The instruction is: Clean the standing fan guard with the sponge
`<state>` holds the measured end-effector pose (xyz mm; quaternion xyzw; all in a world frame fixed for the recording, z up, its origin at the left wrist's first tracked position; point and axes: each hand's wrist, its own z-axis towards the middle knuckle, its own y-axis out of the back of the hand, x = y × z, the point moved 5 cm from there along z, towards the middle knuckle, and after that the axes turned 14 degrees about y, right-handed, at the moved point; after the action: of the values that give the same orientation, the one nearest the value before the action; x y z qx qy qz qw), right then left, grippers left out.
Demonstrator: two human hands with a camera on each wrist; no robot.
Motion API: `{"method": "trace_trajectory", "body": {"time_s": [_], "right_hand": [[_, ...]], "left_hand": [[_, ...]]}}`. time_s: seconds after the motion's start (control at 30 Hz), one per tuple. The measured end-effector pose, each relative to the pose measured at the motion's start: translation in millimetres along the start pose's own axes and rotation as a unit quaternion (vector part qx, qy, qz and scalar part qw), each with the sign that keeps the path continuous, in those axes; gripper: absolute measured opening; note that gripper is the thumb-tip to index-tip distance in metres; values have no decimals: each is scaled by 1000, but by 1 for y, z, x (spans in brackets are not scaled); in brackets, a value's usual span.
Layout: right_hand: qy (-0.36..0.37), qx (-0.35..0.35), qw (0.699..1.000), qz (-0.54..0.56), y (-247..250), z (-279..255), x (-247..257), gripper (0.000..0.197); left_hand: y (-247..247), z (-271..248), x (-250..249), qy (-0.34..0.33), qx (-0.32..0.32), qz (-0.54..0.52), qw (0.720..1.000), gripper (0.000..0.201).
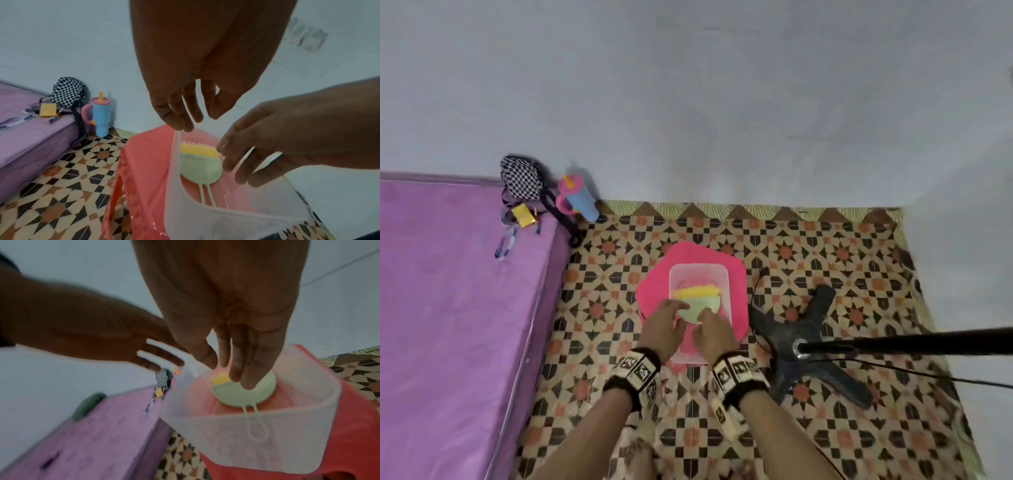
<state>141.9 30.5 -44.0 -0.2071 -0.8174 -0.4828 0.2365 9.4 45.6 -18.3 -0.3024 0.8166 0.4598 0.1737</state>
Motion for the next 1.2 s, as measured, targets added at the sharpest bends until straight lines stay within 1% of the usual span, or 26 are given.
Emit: {"method": "trace_trajectory", "body": {"time_s": [0.07, 0.1, 0.17, 0.23, 0.3, 0.37, 0.43, 0.47, 0.53, 0.57, 0.63, 0.7, 0.8, 0.9, 0.97, 1.03, 1.07, 1.13, 1.2], "right_hand": [[-16, 28, 998, -56, -18, 24, -8, 47], [-27, 31, 996, -80, -24, 34, -12, 58], [-43, 29, 991, -123, -34, 45, -19, 67], [-47, 32, 988, -141, -42, 51, -25, 68], [-41, 23, 988, -149, -38, 55, -21, 66], [-37, 3, 989, -144, -26, 48, -11, 59], [-37, -28, 990, -130, -3, 29, 8, 46], [-35, -45, 991, -124, 13, 16, 20, 43], [-19, -73, 990, -121, 50, -16, 47, 43], [0, -87, 989, -124, 70, -36, 63, 44], [38, -117, 984, -130, 113, -80, 100, 45], [76, -161, 976, -128, 159, -125, 137, 38], [141, -258, 949, -115, 230, -184, 189, 29], [222, -358, 905, -61, 299, -235, 232, 19], [273, -426, 861, -54, 345, -267, 255, 18], [313, -464, 825, -72, 383, -295, 274, 22], [329, -476, 813, -63, 399, -307, 281, 22], [365, -498, 785, -48, 430, -338, 296, 20], [401, -535, 741, -66, 463, -380, 310, 18]], "left_hand": [[-9, 20, 7, -10, -18, 19, 1000, 35], [-14, 28, 11, -16, -23, 23, 999, 35], [-20, 34, 18, -23, -28, 26, 999, 32], [-23, 33, 22, -33, -34, 19, 999, 30], [-18, 36, 22, -36, -30, 5, 999, 29], [-10, 34, 16, -33, -18, -14, 999, 29], [3, 25, 7, -27, -11, -41, 999, 32], [12, 18, 1, -26, -12, -54, 998, 36], [31, 0, -18, -23, 7, -65, 998, 47], [42, -10, -33, -27, 22, -77, 996, 53], [69, -37, -70, -52, 50, -136, 988, 61], [101, -67, -113, -77, 76, -206, 973, 63], [153, -119, -182, -141, 96, -273, 947, 56], [208, -172, -244, -195, 63, -339, 918, 47], [246, -212, -284, -245, 23, -366, 898, 47], [276, -249, -317, -295, -20, -367, 882, 46], [289, -267, -331, -309, -35, -366, 877, 46], [311, -298, -355, -323, -87, -356, 873, 45], [330, -327, -384, -326, -141, -331, 874, 45]]}}
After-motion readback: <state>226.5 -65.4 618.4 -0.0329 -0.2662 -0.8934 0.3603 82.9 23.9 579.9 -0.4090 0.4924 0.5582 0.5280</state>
